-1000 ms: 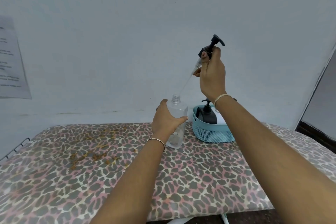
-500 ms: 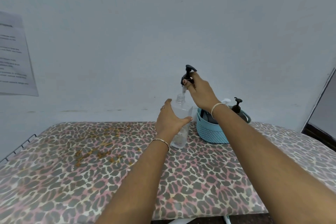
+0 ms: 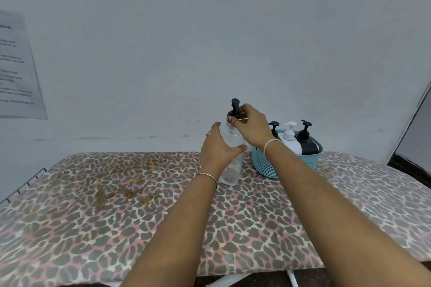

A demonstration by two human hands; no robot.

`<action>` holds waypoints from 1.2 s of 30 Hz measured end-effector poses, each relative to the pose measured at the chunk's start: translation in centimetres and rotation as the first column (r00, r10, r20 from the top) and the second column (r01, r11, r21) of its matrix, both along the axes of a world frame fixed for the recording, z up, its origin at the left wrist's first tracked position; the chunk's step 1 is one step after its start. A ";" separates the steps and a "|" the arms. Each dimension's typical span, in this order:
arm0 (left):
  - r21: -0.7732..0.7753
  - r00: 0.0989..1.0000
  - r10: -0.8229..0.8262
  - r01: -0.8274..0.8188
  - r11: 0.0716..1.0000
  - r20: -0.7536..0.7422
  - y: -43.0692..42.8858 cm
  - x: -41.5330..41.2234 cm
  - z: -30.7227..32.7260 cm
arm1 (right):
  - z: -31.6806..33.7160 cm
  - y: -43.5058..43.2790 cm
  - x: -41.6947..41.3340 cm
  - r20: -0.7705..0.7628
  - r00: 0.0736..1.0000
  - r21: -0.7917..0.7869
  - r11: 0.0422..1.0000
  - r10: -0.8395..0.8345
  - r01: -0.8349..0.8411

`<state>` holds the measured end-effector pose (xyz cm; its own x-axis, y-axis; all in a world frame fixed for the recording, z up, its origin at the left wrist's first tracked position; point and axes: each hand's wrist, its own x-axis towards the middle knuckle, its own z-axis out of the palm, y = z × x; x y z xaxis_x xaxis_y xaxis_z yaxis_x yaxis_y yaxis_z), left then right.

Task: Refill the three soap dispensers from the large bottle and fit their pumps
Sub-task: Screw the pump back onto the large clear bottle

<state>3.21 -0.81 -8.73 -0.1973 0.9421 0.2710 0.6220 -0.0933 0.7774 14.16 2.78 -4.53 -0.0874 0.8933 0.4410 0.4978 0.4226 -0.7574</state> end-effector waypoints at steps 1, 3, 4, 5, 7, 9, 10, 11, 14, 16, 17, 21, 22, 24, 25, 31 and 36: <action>-0.002 1.000 0.002 -0.002 1.000 0.000 0.0 -0.1 0.0 | -0.1 0.0 -0.2 -0.026 0.999 0.013 0.999 -0.036 0.037; -0.005 1.000 0.008 -0.008 1.000 0.005 -0.1 -0.1 0.0 | -0.5 0.1 -0.5 -0.052 0.995 0.020 0.996 -0.089 0.090; -0.006 1.000 0.010 -0.010 1.000 0.005 -0.1 -0.2 0.1 | -0.7 0.2 -0.6 -0.070 0.993 0.017 0.996 -0.092 0.093; -0.005 1.000 0.009 -0.009 1.000 0.005 -0.1 -0.2 0.1 | -0.9 0.2 -0.7 -0.101 0.992 0.013 0.997 -0.076 0.077; 0.007 1.000 -0.002 0.002 1.000 0.007 -0.1 -0.1 0.3 | -1.3 0.4 -0.8 -0.173 0.985 0.014 1.000 -0.012 0.014; 0.022 1.000 -0.002 0.002 1.000 0.003 0.1 0.1 0.4 | -1.9 0.7 -0.9 -0.181 0.983 0.054 0.998 0.021 -0.011; 0.025 1.000 0.003 -0.002 1.000 -0.007 0.2 0.2 0.4 | -2.2 1.1 -0.8 -0.188 0.982 0.067 0.998 0.021 -0.009; 0.025 1.000 0.009 -0.008 1.000 -0.020 0.4 0.3 0.3 | -2.3 1.4 -0.7 -0.215 0.976 0.061 0.998 0.027 -0.015; 0.029 0.998 0.033 -0.032 0.999 -0.053 1.1 0.3 -0.3 | -2.1 2.3 -0.1 -0.305 0.945 0.004 0.992 0.120 -0.125; 0.036 0.997 0.041 -0.038 0.999 -0.071 1.6 0.0 -0.5 | -1.6 2.5 0.4 -0.328 0.921 -0.020 0.973 0.212 -0.231; 0.042 0.996 0.041 -0.038 0.998 -0.081 1.8 -0.1 -0.6 | -1.4 2.6 0.7 -0.339 0.904 -0.033 0.957 0.260 -0.288; 0.061 0.999 0.005 -0.002 0.998 -0.053 2.0 -0.7 -1.2 | -0.6 3.1 2.1 -0.359 0.827 -0.115 0.859 0.433 -0.499; 0.069 0.999 -0.005 0.007 0.998 -0.042 1.9 -0.9 -1.4 | -0.5 3.3 2.3 -0.351 0.820 -0.130 0.843 0.453 -0.522; 0.067 0.999 -0.041 0.043 0.997 -0.027 1.8 -1.4 -1.2 | -0.2 3.3 2.3 -0.333 0.826 -0.138 0.843 0.454 -0.519; 0.046 0.997 -0.077 0.077 0.996 -0.011 1.9 -1.7 -1.0 | -0.1 3.3 2.1 -0.322 0.842 -0.135 0.859 0.433 -0.493; -0.145 0.936 -0.347 0.353 0.924 0.065 3.0 -3.5 2.4 | 0.5 2.5 1.0 -0.271 0.942 -0.124 0.963 0.200 -0.240; -0.230 0.952 -0.303 0.286 0.930 -0.040 2.9 -3.5 4.4 | 0.7 1.9 0.1 -0.223 0.973 -0.194 0.976 0.059 -0.103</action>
